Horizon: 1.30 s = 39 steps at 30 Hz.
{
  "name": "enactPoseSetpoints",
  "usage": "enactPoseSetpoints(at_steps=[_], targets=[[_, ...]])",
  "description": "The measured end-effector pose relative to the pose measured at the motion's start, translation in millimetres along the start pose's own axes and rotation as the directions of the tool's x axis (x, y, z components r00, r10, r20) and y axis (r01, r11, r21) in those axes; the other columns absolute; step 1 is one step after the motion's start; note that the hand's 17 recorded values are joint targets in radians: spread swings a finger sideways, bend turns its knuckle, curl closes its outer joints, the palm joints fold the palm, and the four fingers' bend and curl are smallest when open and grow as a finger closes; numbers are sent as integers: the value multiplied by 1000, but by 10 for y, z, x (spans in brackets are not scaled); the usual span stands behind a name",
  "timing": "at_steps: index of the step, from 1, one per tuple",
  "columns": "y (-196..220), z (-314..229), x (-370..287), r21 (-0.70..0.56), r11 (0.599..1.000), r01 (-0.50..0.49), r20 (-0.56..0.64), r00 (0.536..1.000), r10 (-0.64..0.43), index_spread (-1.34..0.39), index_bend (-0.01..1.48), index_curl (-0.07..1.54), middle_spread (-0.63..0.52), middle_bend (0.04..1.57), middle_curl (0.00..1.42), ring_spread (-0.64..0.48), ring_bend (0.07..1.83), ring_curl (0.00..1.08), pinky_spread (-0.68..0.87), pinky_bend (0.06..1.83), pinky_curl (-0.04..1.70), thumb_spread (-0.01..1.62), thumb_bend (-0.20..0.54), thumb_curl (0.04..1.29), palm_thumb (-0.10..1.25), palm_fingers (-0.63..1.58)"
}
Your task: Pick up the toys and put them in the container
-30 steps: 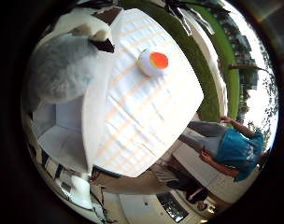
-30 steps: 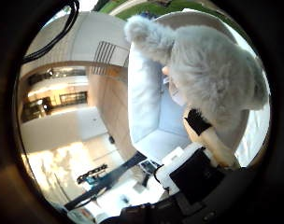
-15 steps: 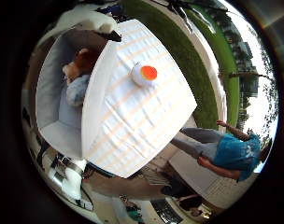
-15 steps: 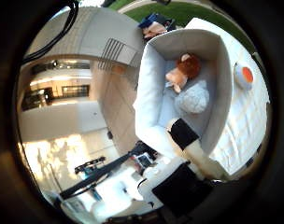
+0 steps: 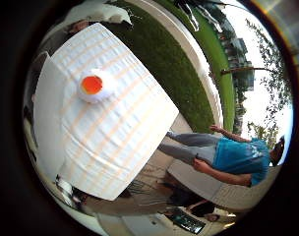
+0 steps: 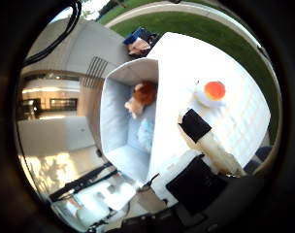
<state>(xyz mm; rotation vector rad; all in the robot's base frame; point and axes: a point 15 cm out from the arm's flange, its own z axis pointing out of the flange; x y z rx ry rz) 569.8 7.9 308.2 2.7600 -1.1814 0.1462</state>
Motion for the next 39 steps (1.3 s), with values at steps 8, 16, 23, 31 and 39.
enactPoseSetpoints(at_steps=[8, 16, 23, 31, 39], targets=[[-218, 821, 176, -112, 993, 36, -72, 996, -44, -300, 160, 241, 12, 185, 343, 250, 399, 319, 435, 579, 264, 1098, -48, 329, 560, 118], [-417, 1287, 110, -166, 985, 55, -111, 991, -74, -238, 173, 247, 17, 183, 342, 250, 377, 312, 428, 551, 247, 1096, -44, 291, 441, 139], [-454, 1338, 54, -171, 983, 64, -106, 991, -83, -141, 177, 250, -20, 275, 365, 252, 519, 328, 429, 520, 205, 1092, -27, 283, 424, 503], [-433, 1310, 20, -176, 982, 63, -96, 992, -80, -365, 162, 184, -130, 792, 614, 89, 1119, 572, 404, 852, 315, 1100, 60, 359, 718, 1178], [-103, 735, -128, -171, 985, -9, -11, 1000, 7, -633, 393, 179, -191, 1080, 825, -48, 1272, 722, 284, 1396, 572, 1077, 106, 517, 978, 1098]])
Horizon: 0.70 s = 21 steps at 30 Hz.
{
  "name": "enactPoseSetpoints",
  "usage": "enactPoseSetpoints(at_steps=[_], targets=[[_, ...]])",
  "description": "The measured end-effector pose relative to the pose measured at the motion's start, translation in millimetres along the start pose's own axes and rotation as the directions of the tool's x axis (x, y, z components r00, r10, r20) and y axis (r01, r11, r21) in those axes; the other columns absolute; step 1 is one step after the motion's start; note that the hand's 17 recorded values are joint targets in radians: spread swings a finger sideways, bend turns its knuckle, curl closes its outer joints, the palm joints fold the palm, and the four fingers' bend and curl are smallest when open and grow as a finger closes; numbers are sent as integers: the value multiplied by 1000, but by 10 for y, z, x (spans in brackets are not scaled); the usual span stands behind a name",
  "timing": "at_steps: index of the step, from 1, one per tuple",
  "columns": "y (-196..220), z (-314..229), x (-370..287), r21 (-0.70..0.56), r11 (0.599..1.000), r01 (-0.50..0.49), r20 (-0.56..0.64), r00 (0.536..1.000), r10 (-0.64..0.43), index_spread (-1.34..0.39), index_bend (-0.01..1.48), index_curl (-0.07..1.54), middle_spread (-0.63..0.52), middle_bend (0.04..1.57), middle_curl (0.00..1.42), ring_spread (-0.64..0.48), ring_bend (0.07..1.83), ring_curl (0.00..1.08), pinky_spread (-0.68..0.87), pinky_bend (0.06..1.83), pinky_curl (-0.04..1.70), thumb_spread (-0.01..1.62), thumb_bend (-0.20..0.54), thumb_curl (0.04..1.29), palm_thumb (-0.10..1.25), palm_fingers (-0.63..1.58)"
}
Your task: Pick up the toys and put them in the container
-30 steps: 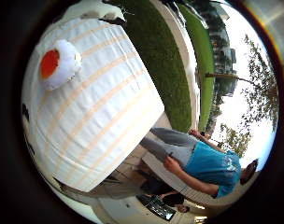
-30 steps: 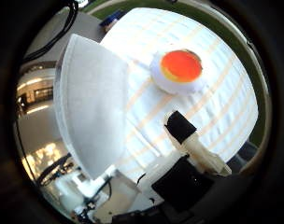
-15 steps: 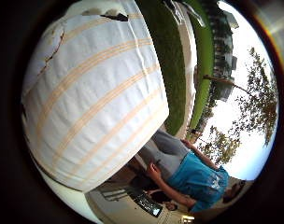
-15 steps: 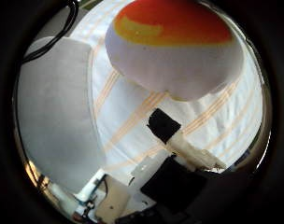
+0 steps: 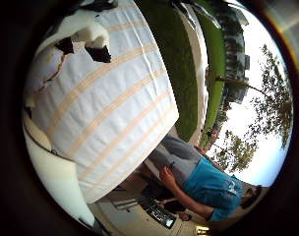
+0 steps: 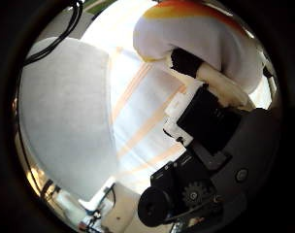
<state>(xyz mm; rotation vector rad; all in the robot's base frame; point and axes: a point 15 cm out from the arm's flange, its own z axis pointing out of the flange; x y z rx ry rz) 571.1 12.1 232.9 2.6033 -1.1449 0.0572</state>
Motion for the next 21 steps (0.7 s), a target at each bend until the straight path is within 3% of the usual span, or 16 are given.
enactPoseSetpoints(at_steps=[6, 14, 21], targets=[[895, -906, -15, 38, 994, -99, 68, 993, 96, -781, 512, 188, -203, 1144, 908, -95, 1327, 781, 214, 1502, 662, 1093, 64, 579, 983, 1014], [1864, -2021, -639, 178, 983, -45, 104, 994, 27, -960, 662, 219, -211, 1205, 994, -133, 1386, 843, 156, 1570, 745, 1120, 6, 654, 986, 915], [2194, -1828, -1813, 182, 976, 124, 168, 974, -155, -1029, 721, 246, -212, 1232, 1024, -142, 1414, 865, 140, 1590, 779, 1128, -11, 686, 990, 873]])
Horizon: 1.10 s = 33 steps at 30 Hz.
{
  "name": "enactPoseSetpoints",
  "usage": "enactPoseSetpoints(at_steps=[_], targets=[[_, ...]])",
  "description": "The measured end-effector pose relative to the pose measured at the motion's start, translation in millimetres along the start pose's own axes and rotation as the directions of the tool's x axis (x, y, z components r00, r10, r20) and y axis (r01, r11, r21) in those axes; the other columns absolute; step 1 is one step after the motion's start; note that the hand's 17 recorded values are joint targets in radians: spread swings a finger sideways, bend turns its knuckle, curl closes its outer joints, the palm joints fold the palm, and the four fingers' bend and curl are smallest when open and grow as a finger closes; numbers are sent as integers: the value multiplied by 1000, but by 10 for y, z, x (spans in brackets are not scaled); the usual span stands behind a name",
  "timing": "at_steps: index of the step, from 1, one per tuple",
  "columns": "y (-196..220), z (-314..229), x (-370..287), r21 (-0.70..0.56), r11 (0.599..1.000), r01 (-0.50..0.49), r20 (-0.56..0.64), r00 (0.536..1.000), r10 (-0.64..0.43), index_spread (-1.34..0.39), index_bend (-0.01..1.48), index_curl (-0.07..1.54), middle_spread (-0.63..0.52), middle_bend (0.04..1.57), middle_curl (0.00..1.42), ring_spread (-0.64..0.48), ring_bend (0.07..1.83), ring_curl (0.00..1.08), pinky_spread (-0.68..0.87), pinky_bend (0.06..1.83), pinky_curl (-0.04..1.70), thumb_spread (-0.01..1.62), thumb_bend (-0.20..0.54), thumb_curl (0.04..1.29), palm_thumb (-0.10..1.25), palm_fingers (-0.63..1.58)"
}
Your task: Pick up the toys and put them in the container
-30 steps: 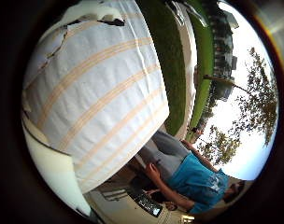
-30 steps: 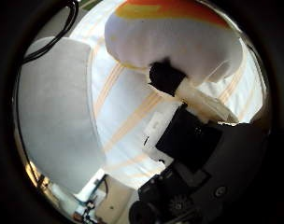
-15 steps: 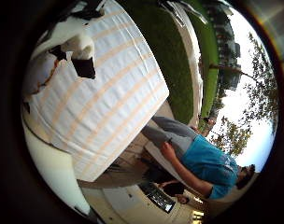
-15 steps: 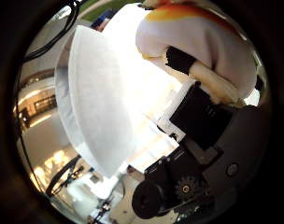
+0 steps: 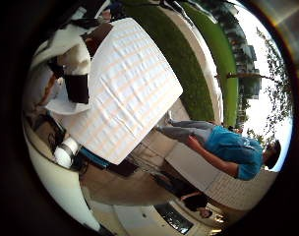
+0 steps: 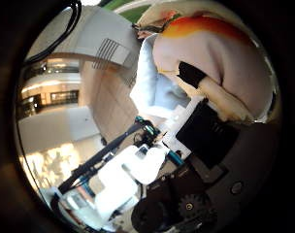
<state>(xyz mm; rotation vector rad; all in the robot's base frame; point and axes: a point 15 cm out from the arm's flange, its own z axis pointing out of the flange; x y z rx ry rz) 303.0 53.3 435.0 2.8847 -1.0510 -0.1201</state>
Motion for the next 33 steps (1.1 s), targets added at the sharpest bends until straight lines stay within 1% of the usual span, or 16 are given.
enactPoseSetpoints(at_steps=[3, 7, 9, 11, 12, 13, 14, 15, 16, 18, 19, 21, 24, 27, 29, 33], targets=[[-139, 141, -243, 16, 1000, 22, 35, 999, -22, -1053, 736, 258, -212, 1245, 1034, -145, 1427, 873, 133, 1596, 793, 1131, -19, 693, 975, 853], [-513, 318, -391, 109, 994, 27, 57, 998, -33, -1078, 769, 289, -212, 1253, 1043, -148, 1431, 879, 123, 1588, 816, 1141, -39, 682, 898, 795], [-694, 472, -381, 152, 988, 8, 62, 998, -17, -1024, 858, 355, -197, 1204, 1009, -114, 1406, 845, 140, 1502, 793, 1154, -40, 656, 860, 890], [-820, 633, -351, 177, 984, -18, 67, 998, 6, -940, 872, 393, -179, 1132, 961, -74, 1313, 790, 175, 1450, 768, 1155, -39, 634, 839, 873], [-868, 726, -339, 179, 983, -30, 73, 997, 17, -864, 875, 420, -171, 1036, 916, -45, 1244, 767, 197, 1426, 760, 1155, -43, 618, 819, 772], [-894, 788, -335, 173, 984, -35, 80, 997, 21, -765, 824, 427, -170, 905, 876, -13, 1210, 762, 217, 1426, 769, 1154, -41, 604, 804, 536], [-909, 849, -332, 160, 986, -36, 88, 996, 22, -640, 759, 438, -150, 744, 820, 39, 1163, 760, 248, 1384, 782, 1152, -40, 590, 793, 151], [-921, 920, -330, 141, 989, -36, 99, 995, 22, -590, 744, 445, -132, 684, 789, 64, 1126, 747, 263, 1351, 779, 1149, -41, 584, 785, 29], [-929, 970, -326, 128, 991, -35, 107, 994, 22, -516, 683, 423, -94, 582, 721, 111, 1018, 687, 295, 1277, 737, 1145, -37, 573, 780, -146], [-942, 1053, -314, 107, 994, -32, 120, 993, 19, -476, 532, 344, -33, 418, 608, 188, 784, 539, 347, 1176, 629, 1139, -31, 553, 779, -252], [-951, 1097, -307, 96, 995, -32, 127, 992, 19, -470, 498, 331, -19, 382, 587, 204, 747, 513, 361, 1152, 607, 1136, -30, 550, 781, -256], [-974, 1147, -285, 90, 995, -31, 134, 991, 19, -468, 344, 279, 41, 226, 501, 259, 632, 429, 408, 1075, 541, 1128, -29, 531, 784, -225], [-987, 1131, -253, 110, 993, -45, 155, 988, 27, -469, 241, 254, 80, 144, 444, 287, 562, 386, 440, 1020, 499, 1113, -33, 511, 780, -165], [-1018, 1035, -295, 156, 986, -64, 203, 979, 32, -470, 179, 244, 100, 124, 396, 302, 523, 361, 464, 989, 467, 1102, -34, 495, 771, -122], [-979, 929, -295, 184, 980, -71, 204, 978, 32, -465, 167, 240, 105, 126, 373, 308, 514, 353, 475, 972, 451, 1098, -33, 486, 767, -97], [-719, 725, -370, 190, 978, -89, 204, 978, 50, -439, 174, 242, 105, 148, 341, 318, 502, 342, 491, 931, 417, 1092, -30, 472, 767, -43]])
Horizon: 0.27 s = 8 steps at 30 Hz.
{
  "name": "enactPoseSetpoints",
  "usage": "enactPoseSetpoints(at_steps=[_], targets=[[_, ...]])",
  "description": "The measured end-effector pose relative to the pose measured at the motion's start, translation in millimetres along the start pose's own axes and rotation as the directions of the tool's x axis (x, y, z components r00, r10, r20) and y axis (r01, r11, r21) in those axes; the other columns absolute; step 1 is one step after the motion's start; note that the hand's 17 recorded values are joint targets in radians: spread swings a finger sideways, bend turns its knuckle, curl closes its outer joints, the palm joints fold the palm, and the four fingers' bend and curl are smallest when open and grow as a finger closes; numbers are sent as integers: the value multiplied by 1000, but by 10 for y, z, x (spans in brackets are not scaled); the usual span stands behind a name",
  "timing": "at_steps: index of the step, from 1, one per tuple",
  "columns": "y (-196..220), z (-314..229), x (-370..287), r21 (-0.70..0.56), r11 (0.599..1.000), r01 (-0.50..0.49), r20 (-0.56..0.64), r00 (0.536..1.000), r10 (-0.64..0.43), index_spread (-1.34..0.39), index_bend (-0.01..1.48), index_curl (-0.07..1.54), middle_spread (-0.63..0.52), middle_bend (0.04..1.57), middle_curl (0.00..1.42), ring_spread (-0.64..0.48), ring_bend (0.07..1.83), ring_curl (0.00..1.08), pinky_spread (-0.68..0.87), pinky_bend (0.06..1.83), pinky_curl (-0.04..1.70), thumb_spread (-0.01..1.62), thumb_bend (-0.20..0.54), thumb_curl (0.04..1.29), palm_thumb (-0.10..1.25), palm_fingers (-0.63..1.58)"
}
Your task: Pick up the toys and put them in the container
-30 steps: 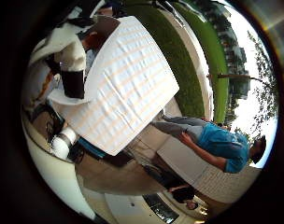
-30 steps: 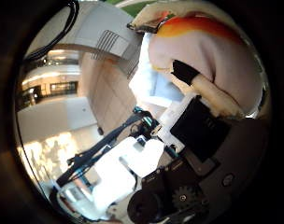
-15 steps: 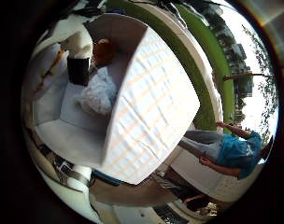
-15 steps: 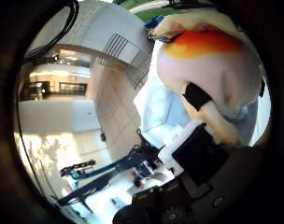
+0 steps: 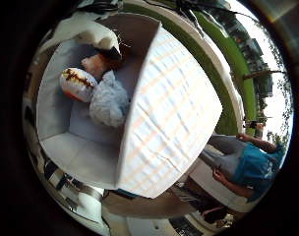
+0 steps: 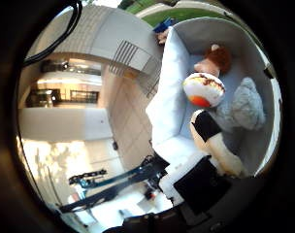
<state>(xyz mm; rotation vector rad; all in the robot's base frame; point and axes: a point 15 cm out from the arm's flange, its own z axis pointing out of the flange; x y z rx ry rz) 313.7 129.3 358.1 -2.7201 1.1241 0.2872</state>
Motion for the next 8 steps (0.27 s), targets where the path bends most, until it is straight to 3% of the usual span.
enactPoseSetpoints(at_steps=[8], targets=[[942, -507, 118, -37, 969, -245, 43, 968, 247, -338, 227, 283, 91, 174, 324, 323, 487, 324, 504, 819, 343, 1118, -19, 452, 812, 86]])
